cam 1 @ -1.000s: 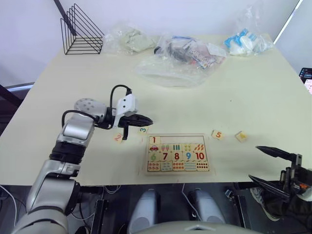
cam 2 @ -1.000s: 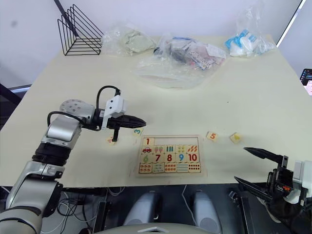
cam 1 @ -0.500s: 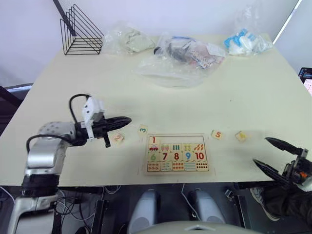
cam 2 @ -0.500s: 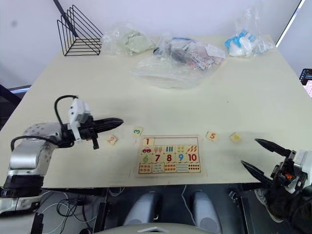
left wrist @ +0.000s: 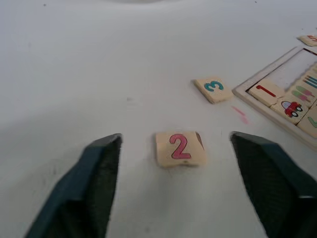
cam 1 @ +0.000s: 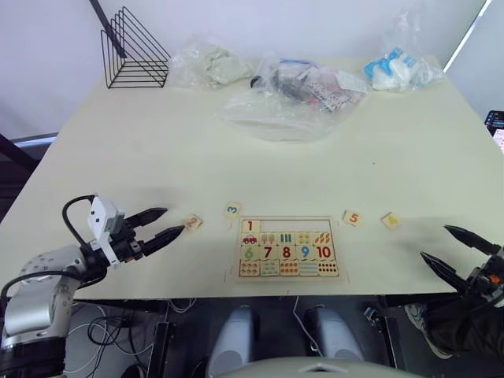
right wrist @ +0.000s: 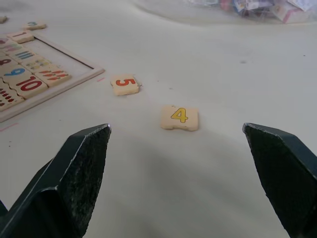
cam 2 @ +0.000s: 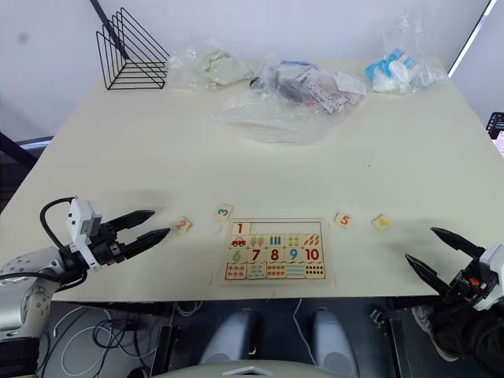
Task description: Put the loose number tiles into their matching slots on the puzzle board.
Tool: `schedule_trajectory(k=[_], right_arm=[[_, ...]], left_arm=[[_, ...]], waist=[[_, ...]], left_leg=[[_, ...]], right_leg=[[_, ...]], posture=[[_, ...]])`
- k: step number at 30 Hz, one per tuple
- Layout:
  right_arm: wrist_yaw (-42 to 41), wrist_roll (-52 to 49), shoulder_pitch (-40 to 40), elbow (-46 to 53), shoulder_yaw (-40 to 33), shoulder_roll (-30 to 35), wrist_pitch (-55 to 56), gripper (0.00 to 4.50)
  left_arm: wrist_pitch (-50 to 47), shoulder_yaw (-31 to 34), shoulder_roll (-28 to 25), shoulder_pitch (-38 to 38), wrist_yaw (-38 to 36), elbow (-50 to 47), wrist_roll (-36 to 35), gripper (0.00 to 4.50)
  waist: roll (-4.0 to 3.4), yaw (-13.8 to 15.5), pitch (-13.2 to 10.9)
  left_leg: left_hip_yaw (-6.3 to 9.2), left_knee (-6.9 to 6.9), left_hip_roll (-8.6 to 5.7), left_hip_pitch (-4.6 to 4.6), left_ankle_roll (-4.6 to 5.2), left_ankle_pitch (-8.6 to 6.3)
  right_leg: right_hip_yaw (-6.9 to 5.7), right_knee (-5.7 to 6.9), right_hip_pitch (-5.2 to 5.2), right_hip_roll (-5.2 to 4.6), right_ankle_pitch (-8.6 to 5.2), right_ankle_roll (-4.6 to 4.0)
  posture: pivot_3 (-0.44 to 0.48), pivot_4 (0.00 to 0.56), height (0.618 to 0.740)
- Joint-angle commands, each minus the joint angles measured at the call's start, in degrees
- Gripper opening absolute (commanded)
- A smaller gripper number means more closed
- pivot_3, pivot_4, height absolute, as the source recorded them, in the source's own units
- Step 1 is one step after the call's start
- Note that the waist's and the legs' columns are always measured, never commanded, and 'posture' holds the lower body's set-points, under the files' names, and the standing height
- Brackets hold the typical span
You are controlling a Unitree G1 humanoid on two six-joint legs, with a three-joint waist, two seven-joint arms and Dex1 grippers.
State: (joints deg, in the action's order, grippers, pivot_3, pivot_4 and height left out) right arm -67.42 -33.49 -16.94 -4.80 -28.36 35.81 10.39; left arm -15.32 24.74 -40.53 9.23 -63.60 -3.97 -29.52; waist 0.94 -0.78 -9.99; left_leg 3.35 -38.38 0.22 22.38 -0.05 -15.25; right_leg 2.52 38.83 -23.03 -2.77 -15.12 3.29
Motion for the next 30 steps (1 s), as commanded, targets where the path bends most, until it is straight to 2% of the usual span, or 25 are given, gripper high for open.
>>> schedule_trajectory(k=[1,9,13,30], right_arm=[[-0.97,-0.33,0.20,-1.58,-2.18,0.94,1.64,4.50],[-2.05,-0.30,0.36,-3.33,-2.03,1.23,1.88,4.50],[-1.95,-0.32,0.53,-3.03,-1.88,1.48,1.25,4.50],[-0.17,-0.47,1.38,-1.09,-1.16,1.59,-1.63,4.50]], left_arm=[[4.46,2.83,1.10,3.91,-0.09,-2.65,-0.41,4.47],[7.07,3.11,3.99,9.66,3.45,-4.90,-0.44,4.47],[6.34,2.75,4.27,9.74,4.09,-5.55,-1.68,4.47],[7.34,0.89,3.87,9.59,3.75,-4.86,-0.20,4.47]], waist=[[-0.01,0.10,0.00],[-0.02,0.04,0.00],[-0.02,0.06,0.00],[-0.02,0.02,0.00]], left_leg=[[0.00,0.01,0.00,0.00,0.00,0.00],[-0.03,0.03,-0.01,-0.11,0.00,0.00],[-0.09,0.09,-0.01,-0.42,0.01,-0.02],[-0.27,0.11,0.00,-0.44,0.02,-0.02]], right_leg=[[0.00,-0.01,0.00,0.00,0.00,0.00],[-0.02,-0.02,0.12,0.02,-0.01,-0.01],[-0.06,-0.12,0.50,0.02,-0.02,-0.02],[-0.04,-0.13,0.51,0.02,-0.02,-0.02]], posture=[[0.000,0.150,0.740],[0.000,0.150,0.740],[0.000,0.150,0.740],[0.000,0.150,0.740]])
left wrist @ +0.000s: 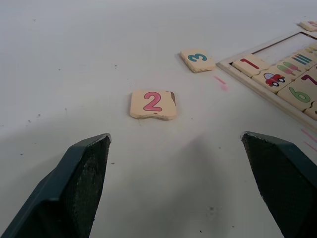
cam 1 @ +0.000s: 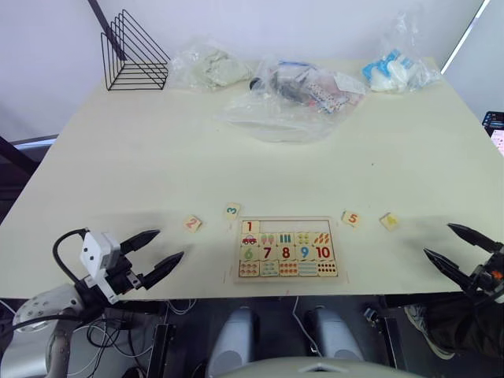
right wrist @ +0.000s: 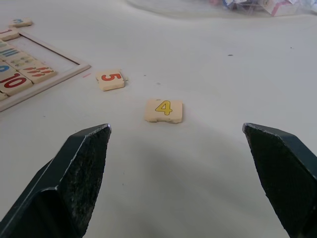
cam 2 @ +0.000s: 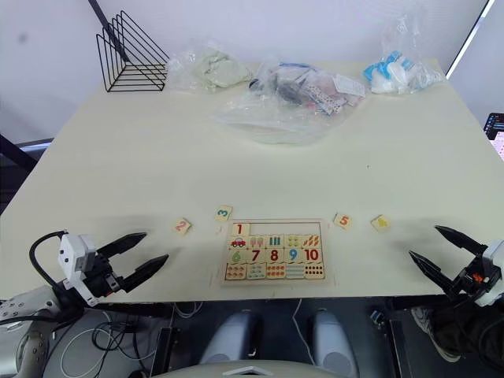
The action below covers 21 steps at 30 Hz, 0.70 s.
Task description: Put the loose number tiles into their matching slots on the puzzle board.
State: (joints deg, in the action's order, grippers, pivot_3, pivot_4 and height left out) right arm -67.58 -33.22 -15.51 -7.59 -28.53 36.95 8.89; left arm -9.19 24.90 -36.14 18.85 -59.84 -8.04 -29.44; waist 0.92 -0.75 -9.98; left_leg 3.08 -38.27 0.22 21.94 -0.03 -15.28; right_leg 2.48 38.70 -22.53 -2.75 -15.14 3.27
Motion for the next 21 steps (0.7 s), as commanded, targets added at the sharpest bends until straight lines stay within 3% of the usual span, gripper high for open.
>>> schedule_trajectory(k=[1,21], right_arm=[[-0.03,-0.70,-0.05,1.71,-0.94,0.44,-0.12,4.50],[-0.19,-0.38,-0.25,2.61,-0.46,0.58,-0.22,4.50]], left_arm=[[1.28,0.69,-0.58,-0.07,-0.05,-0.69,-0.26,4.47],[2.35,0.38,-1.44,-0.01,-0.69,0.37,0.07,4.47]], waist=[[0.00,-0.01,0.00],[0.00,0.00,0.00]], left_leg=[[0.00,0.00,0.00,0.00,0.00,0.00],[-0.01,0.01,0.01,0.00,0.00,0.00]], right_leg=[[0.00,0.00,0.00,0.00,0.00,0.00],[0.00,-0.02,0.00,0.00,0.00,0.00]], posture=[[0.000,0.150,0.740],[0.000,0.150,0.740]])
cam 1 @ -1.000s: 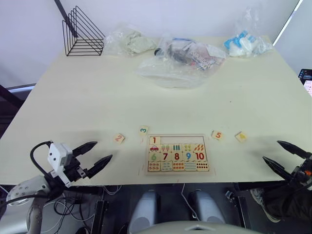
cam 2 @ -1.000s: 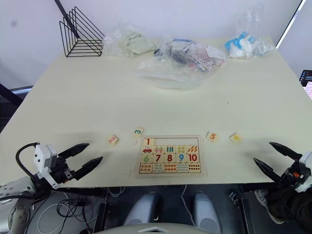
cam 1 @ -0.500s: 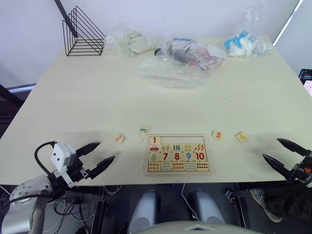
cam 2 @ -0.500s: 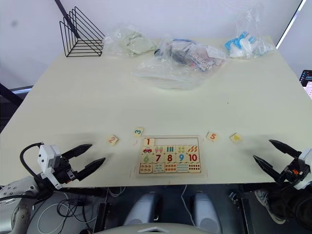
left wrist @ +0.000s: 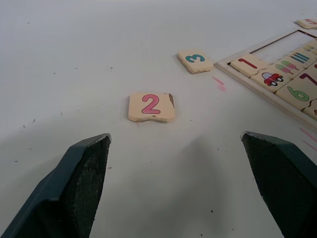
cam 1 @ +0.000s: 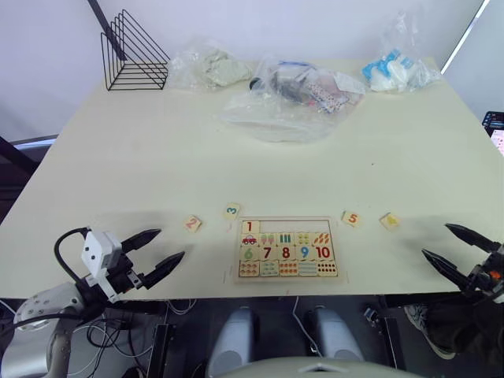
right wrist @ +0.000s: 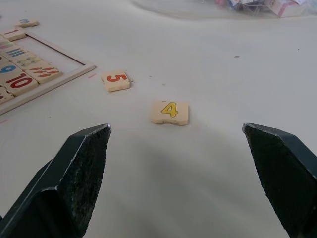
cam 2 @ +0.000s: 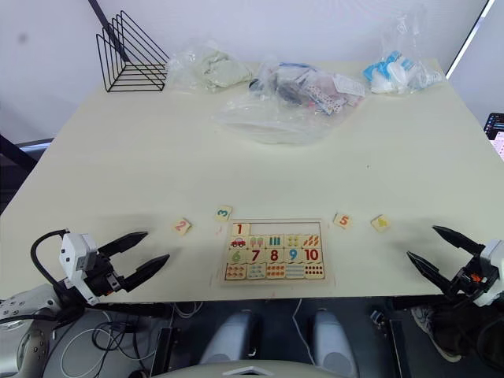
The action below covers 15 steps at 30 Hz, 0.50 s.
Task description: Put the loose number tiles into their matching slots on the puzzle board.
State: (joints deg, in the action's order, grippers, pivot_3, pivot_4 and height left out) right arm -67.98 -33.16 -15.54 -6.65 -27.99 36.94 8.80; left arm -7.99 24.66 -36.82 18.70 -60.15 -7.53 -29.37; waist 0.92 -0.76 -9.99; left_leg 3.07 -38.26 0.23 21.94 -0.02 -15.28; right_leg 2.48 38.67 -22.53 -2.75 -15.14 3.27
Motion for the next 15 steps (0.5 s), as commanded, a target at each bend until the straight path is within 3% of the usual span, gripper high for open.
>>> schedule_trajectory(k=[1,15], right_arm=[[0.20,-0.42,-0.21,1.69,-1.00,0.61,-0.13,4.50],[-0.68,-0.13,-0.23,0.79,-1.20,0.55,0.73,4.50]], left_arm=[[1.20,0.60,-0.78,0.11,-0.40,-0.09,0.03,4.47],[1.97,0.07,-1.84,-1.20,-1.75,2.13,0.10,4.47]], waist=[[0.00,0.00,0.00],[0.00,0.00,0.00]], left_leg=[[0.00,0.00,0.00,0.00,0.00,0.00],[-0.01,0.01,0.00,0.00,0.00,0.00]], right_leg=[[0.00,0.00,0.00,0.00,0.00,0.00],[0.00,-0.03,0.00,0.00,0.00,0.00]], posture=[[0.000,0.150,0.740],[0.000,0.150,0.740]])
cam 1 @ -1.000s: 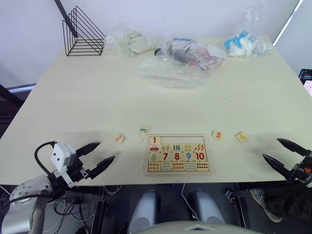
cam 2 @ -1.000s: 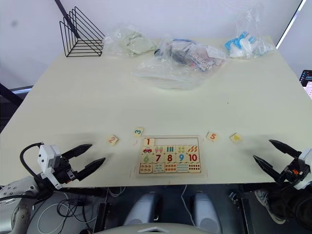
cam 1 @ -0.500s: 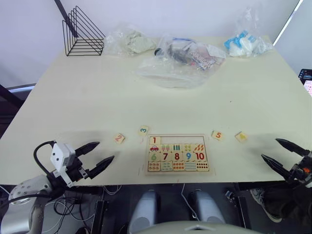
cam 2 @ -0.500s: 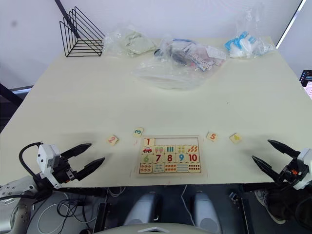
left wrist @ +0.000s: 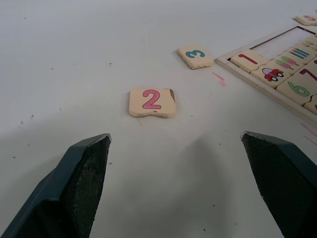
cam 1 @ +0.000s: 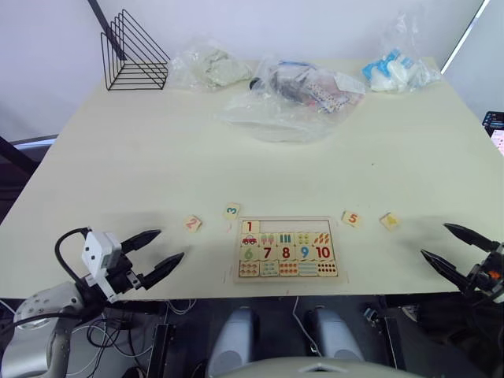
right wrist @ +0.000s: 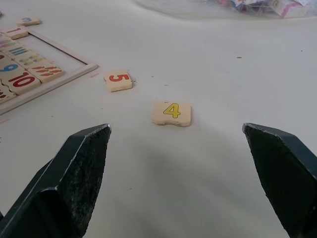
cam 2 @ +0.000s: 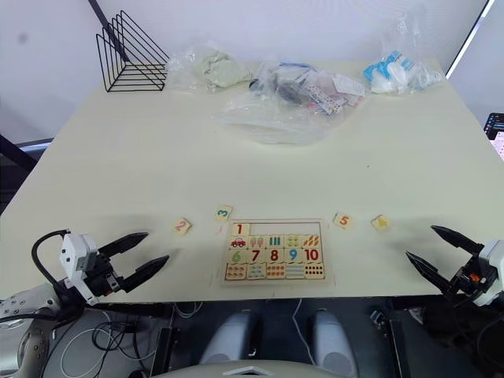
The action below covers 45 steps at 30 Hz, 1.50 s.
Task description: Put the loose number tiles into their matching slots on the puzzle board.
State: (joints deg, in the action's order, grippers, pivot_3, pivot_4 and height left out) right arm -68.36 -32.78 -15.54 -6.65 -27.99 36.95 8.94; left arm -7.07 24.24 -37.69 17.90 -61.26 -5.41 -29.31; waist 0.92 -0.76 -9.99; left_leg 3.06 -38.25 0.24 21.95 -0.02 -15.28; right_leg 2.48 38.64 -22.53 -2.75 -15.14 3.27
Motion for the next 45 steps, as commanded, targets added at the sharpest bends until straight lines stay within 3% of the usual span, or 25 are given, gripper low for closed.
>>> schedule_trajectory(k=[1,10,18,24,32,45], right_arm=[[-0.34,-0.49,-0.26,0.82,-1.18,0.51,0.63,4.50],[-4.04,-2.03,-0.81,2.66,-0.36,0.98,-0.08,4.50],[-13.60,-5.88,-2.00,5.22,0.35,2.67,-1.59,4.50],[-15.97,-6.19,-0.17,5.23,0.84,2.96,-1.61,4.50],[-17.87,-5.41,2.04,2.88,1.59,2.41,0.27,4.50],[-21.12,-6.23,3.04,1.54,1.86,2.70,1.16,4.50]], left_arm=[[1.12,0.44,-1.11,-0.55,-0.76,0.20,0.07,4.47],[3.75,-1.14,-5.90,-6.09,-8.09,7.00,0.96,4.47],[8.77,-6.85,-12.41,-19.02,-21.21,21.22,3.33,4.47],[15.92,-12.91,-15.44,-29.70,-30.48,33.50,6.92,4.47],[23.23,-24.15,-17.79,-42.98,-31.24,46.63,8.75,4.47],[33.26,-40.47,-16.67,-56.75,-31.24,58.82,11.00,4.47]], waist=[[0.00,0.00,0.00],[0.00,0.00,0.00],[0.00,-0.01,-0.02],[0.00,-0.10,-0.03],[0.02,0.08,-0.04],[0.04,-0.01,-0.06]], left_leg=[[0.00,0.00,0.00,0.00,0.00,0.00],[-0.02,0.01,0.00,0.00,0.00,0.00],[-0.02,0.04,0.00,0.01,0.00,0.00],[-0.02,0.03,-0.09,0.02,0.00,0.00],[0.01,-0.02,-0.12,0.06,0.01,0.00],[0.05,-0.07,-0.16,0.10,0.01,0.00]], right_leg=[[0.00,0.00,0.00,0.00,0.00,0.00],[-0.01,-0.02,0.00,0.01,0.00,0.00],[-0.02,-0.08,0.00,0.03,0.00,0.01],[-0.05,-0.09,-0.01,0.07,0.01,0.01],[-0.07,-0.06,-0.02,0.07,0.02,0.02],[-0.10,0.00,-0.03,0.10,0.02,0.03]], posture=[[0.000,0.150,0.740],[0.000,0.150,0.740],[0.000,0.150,0.740],[0.000,0.150,0.740],[0.000,0.150,0.740],[0.000,0.150,0.740]])
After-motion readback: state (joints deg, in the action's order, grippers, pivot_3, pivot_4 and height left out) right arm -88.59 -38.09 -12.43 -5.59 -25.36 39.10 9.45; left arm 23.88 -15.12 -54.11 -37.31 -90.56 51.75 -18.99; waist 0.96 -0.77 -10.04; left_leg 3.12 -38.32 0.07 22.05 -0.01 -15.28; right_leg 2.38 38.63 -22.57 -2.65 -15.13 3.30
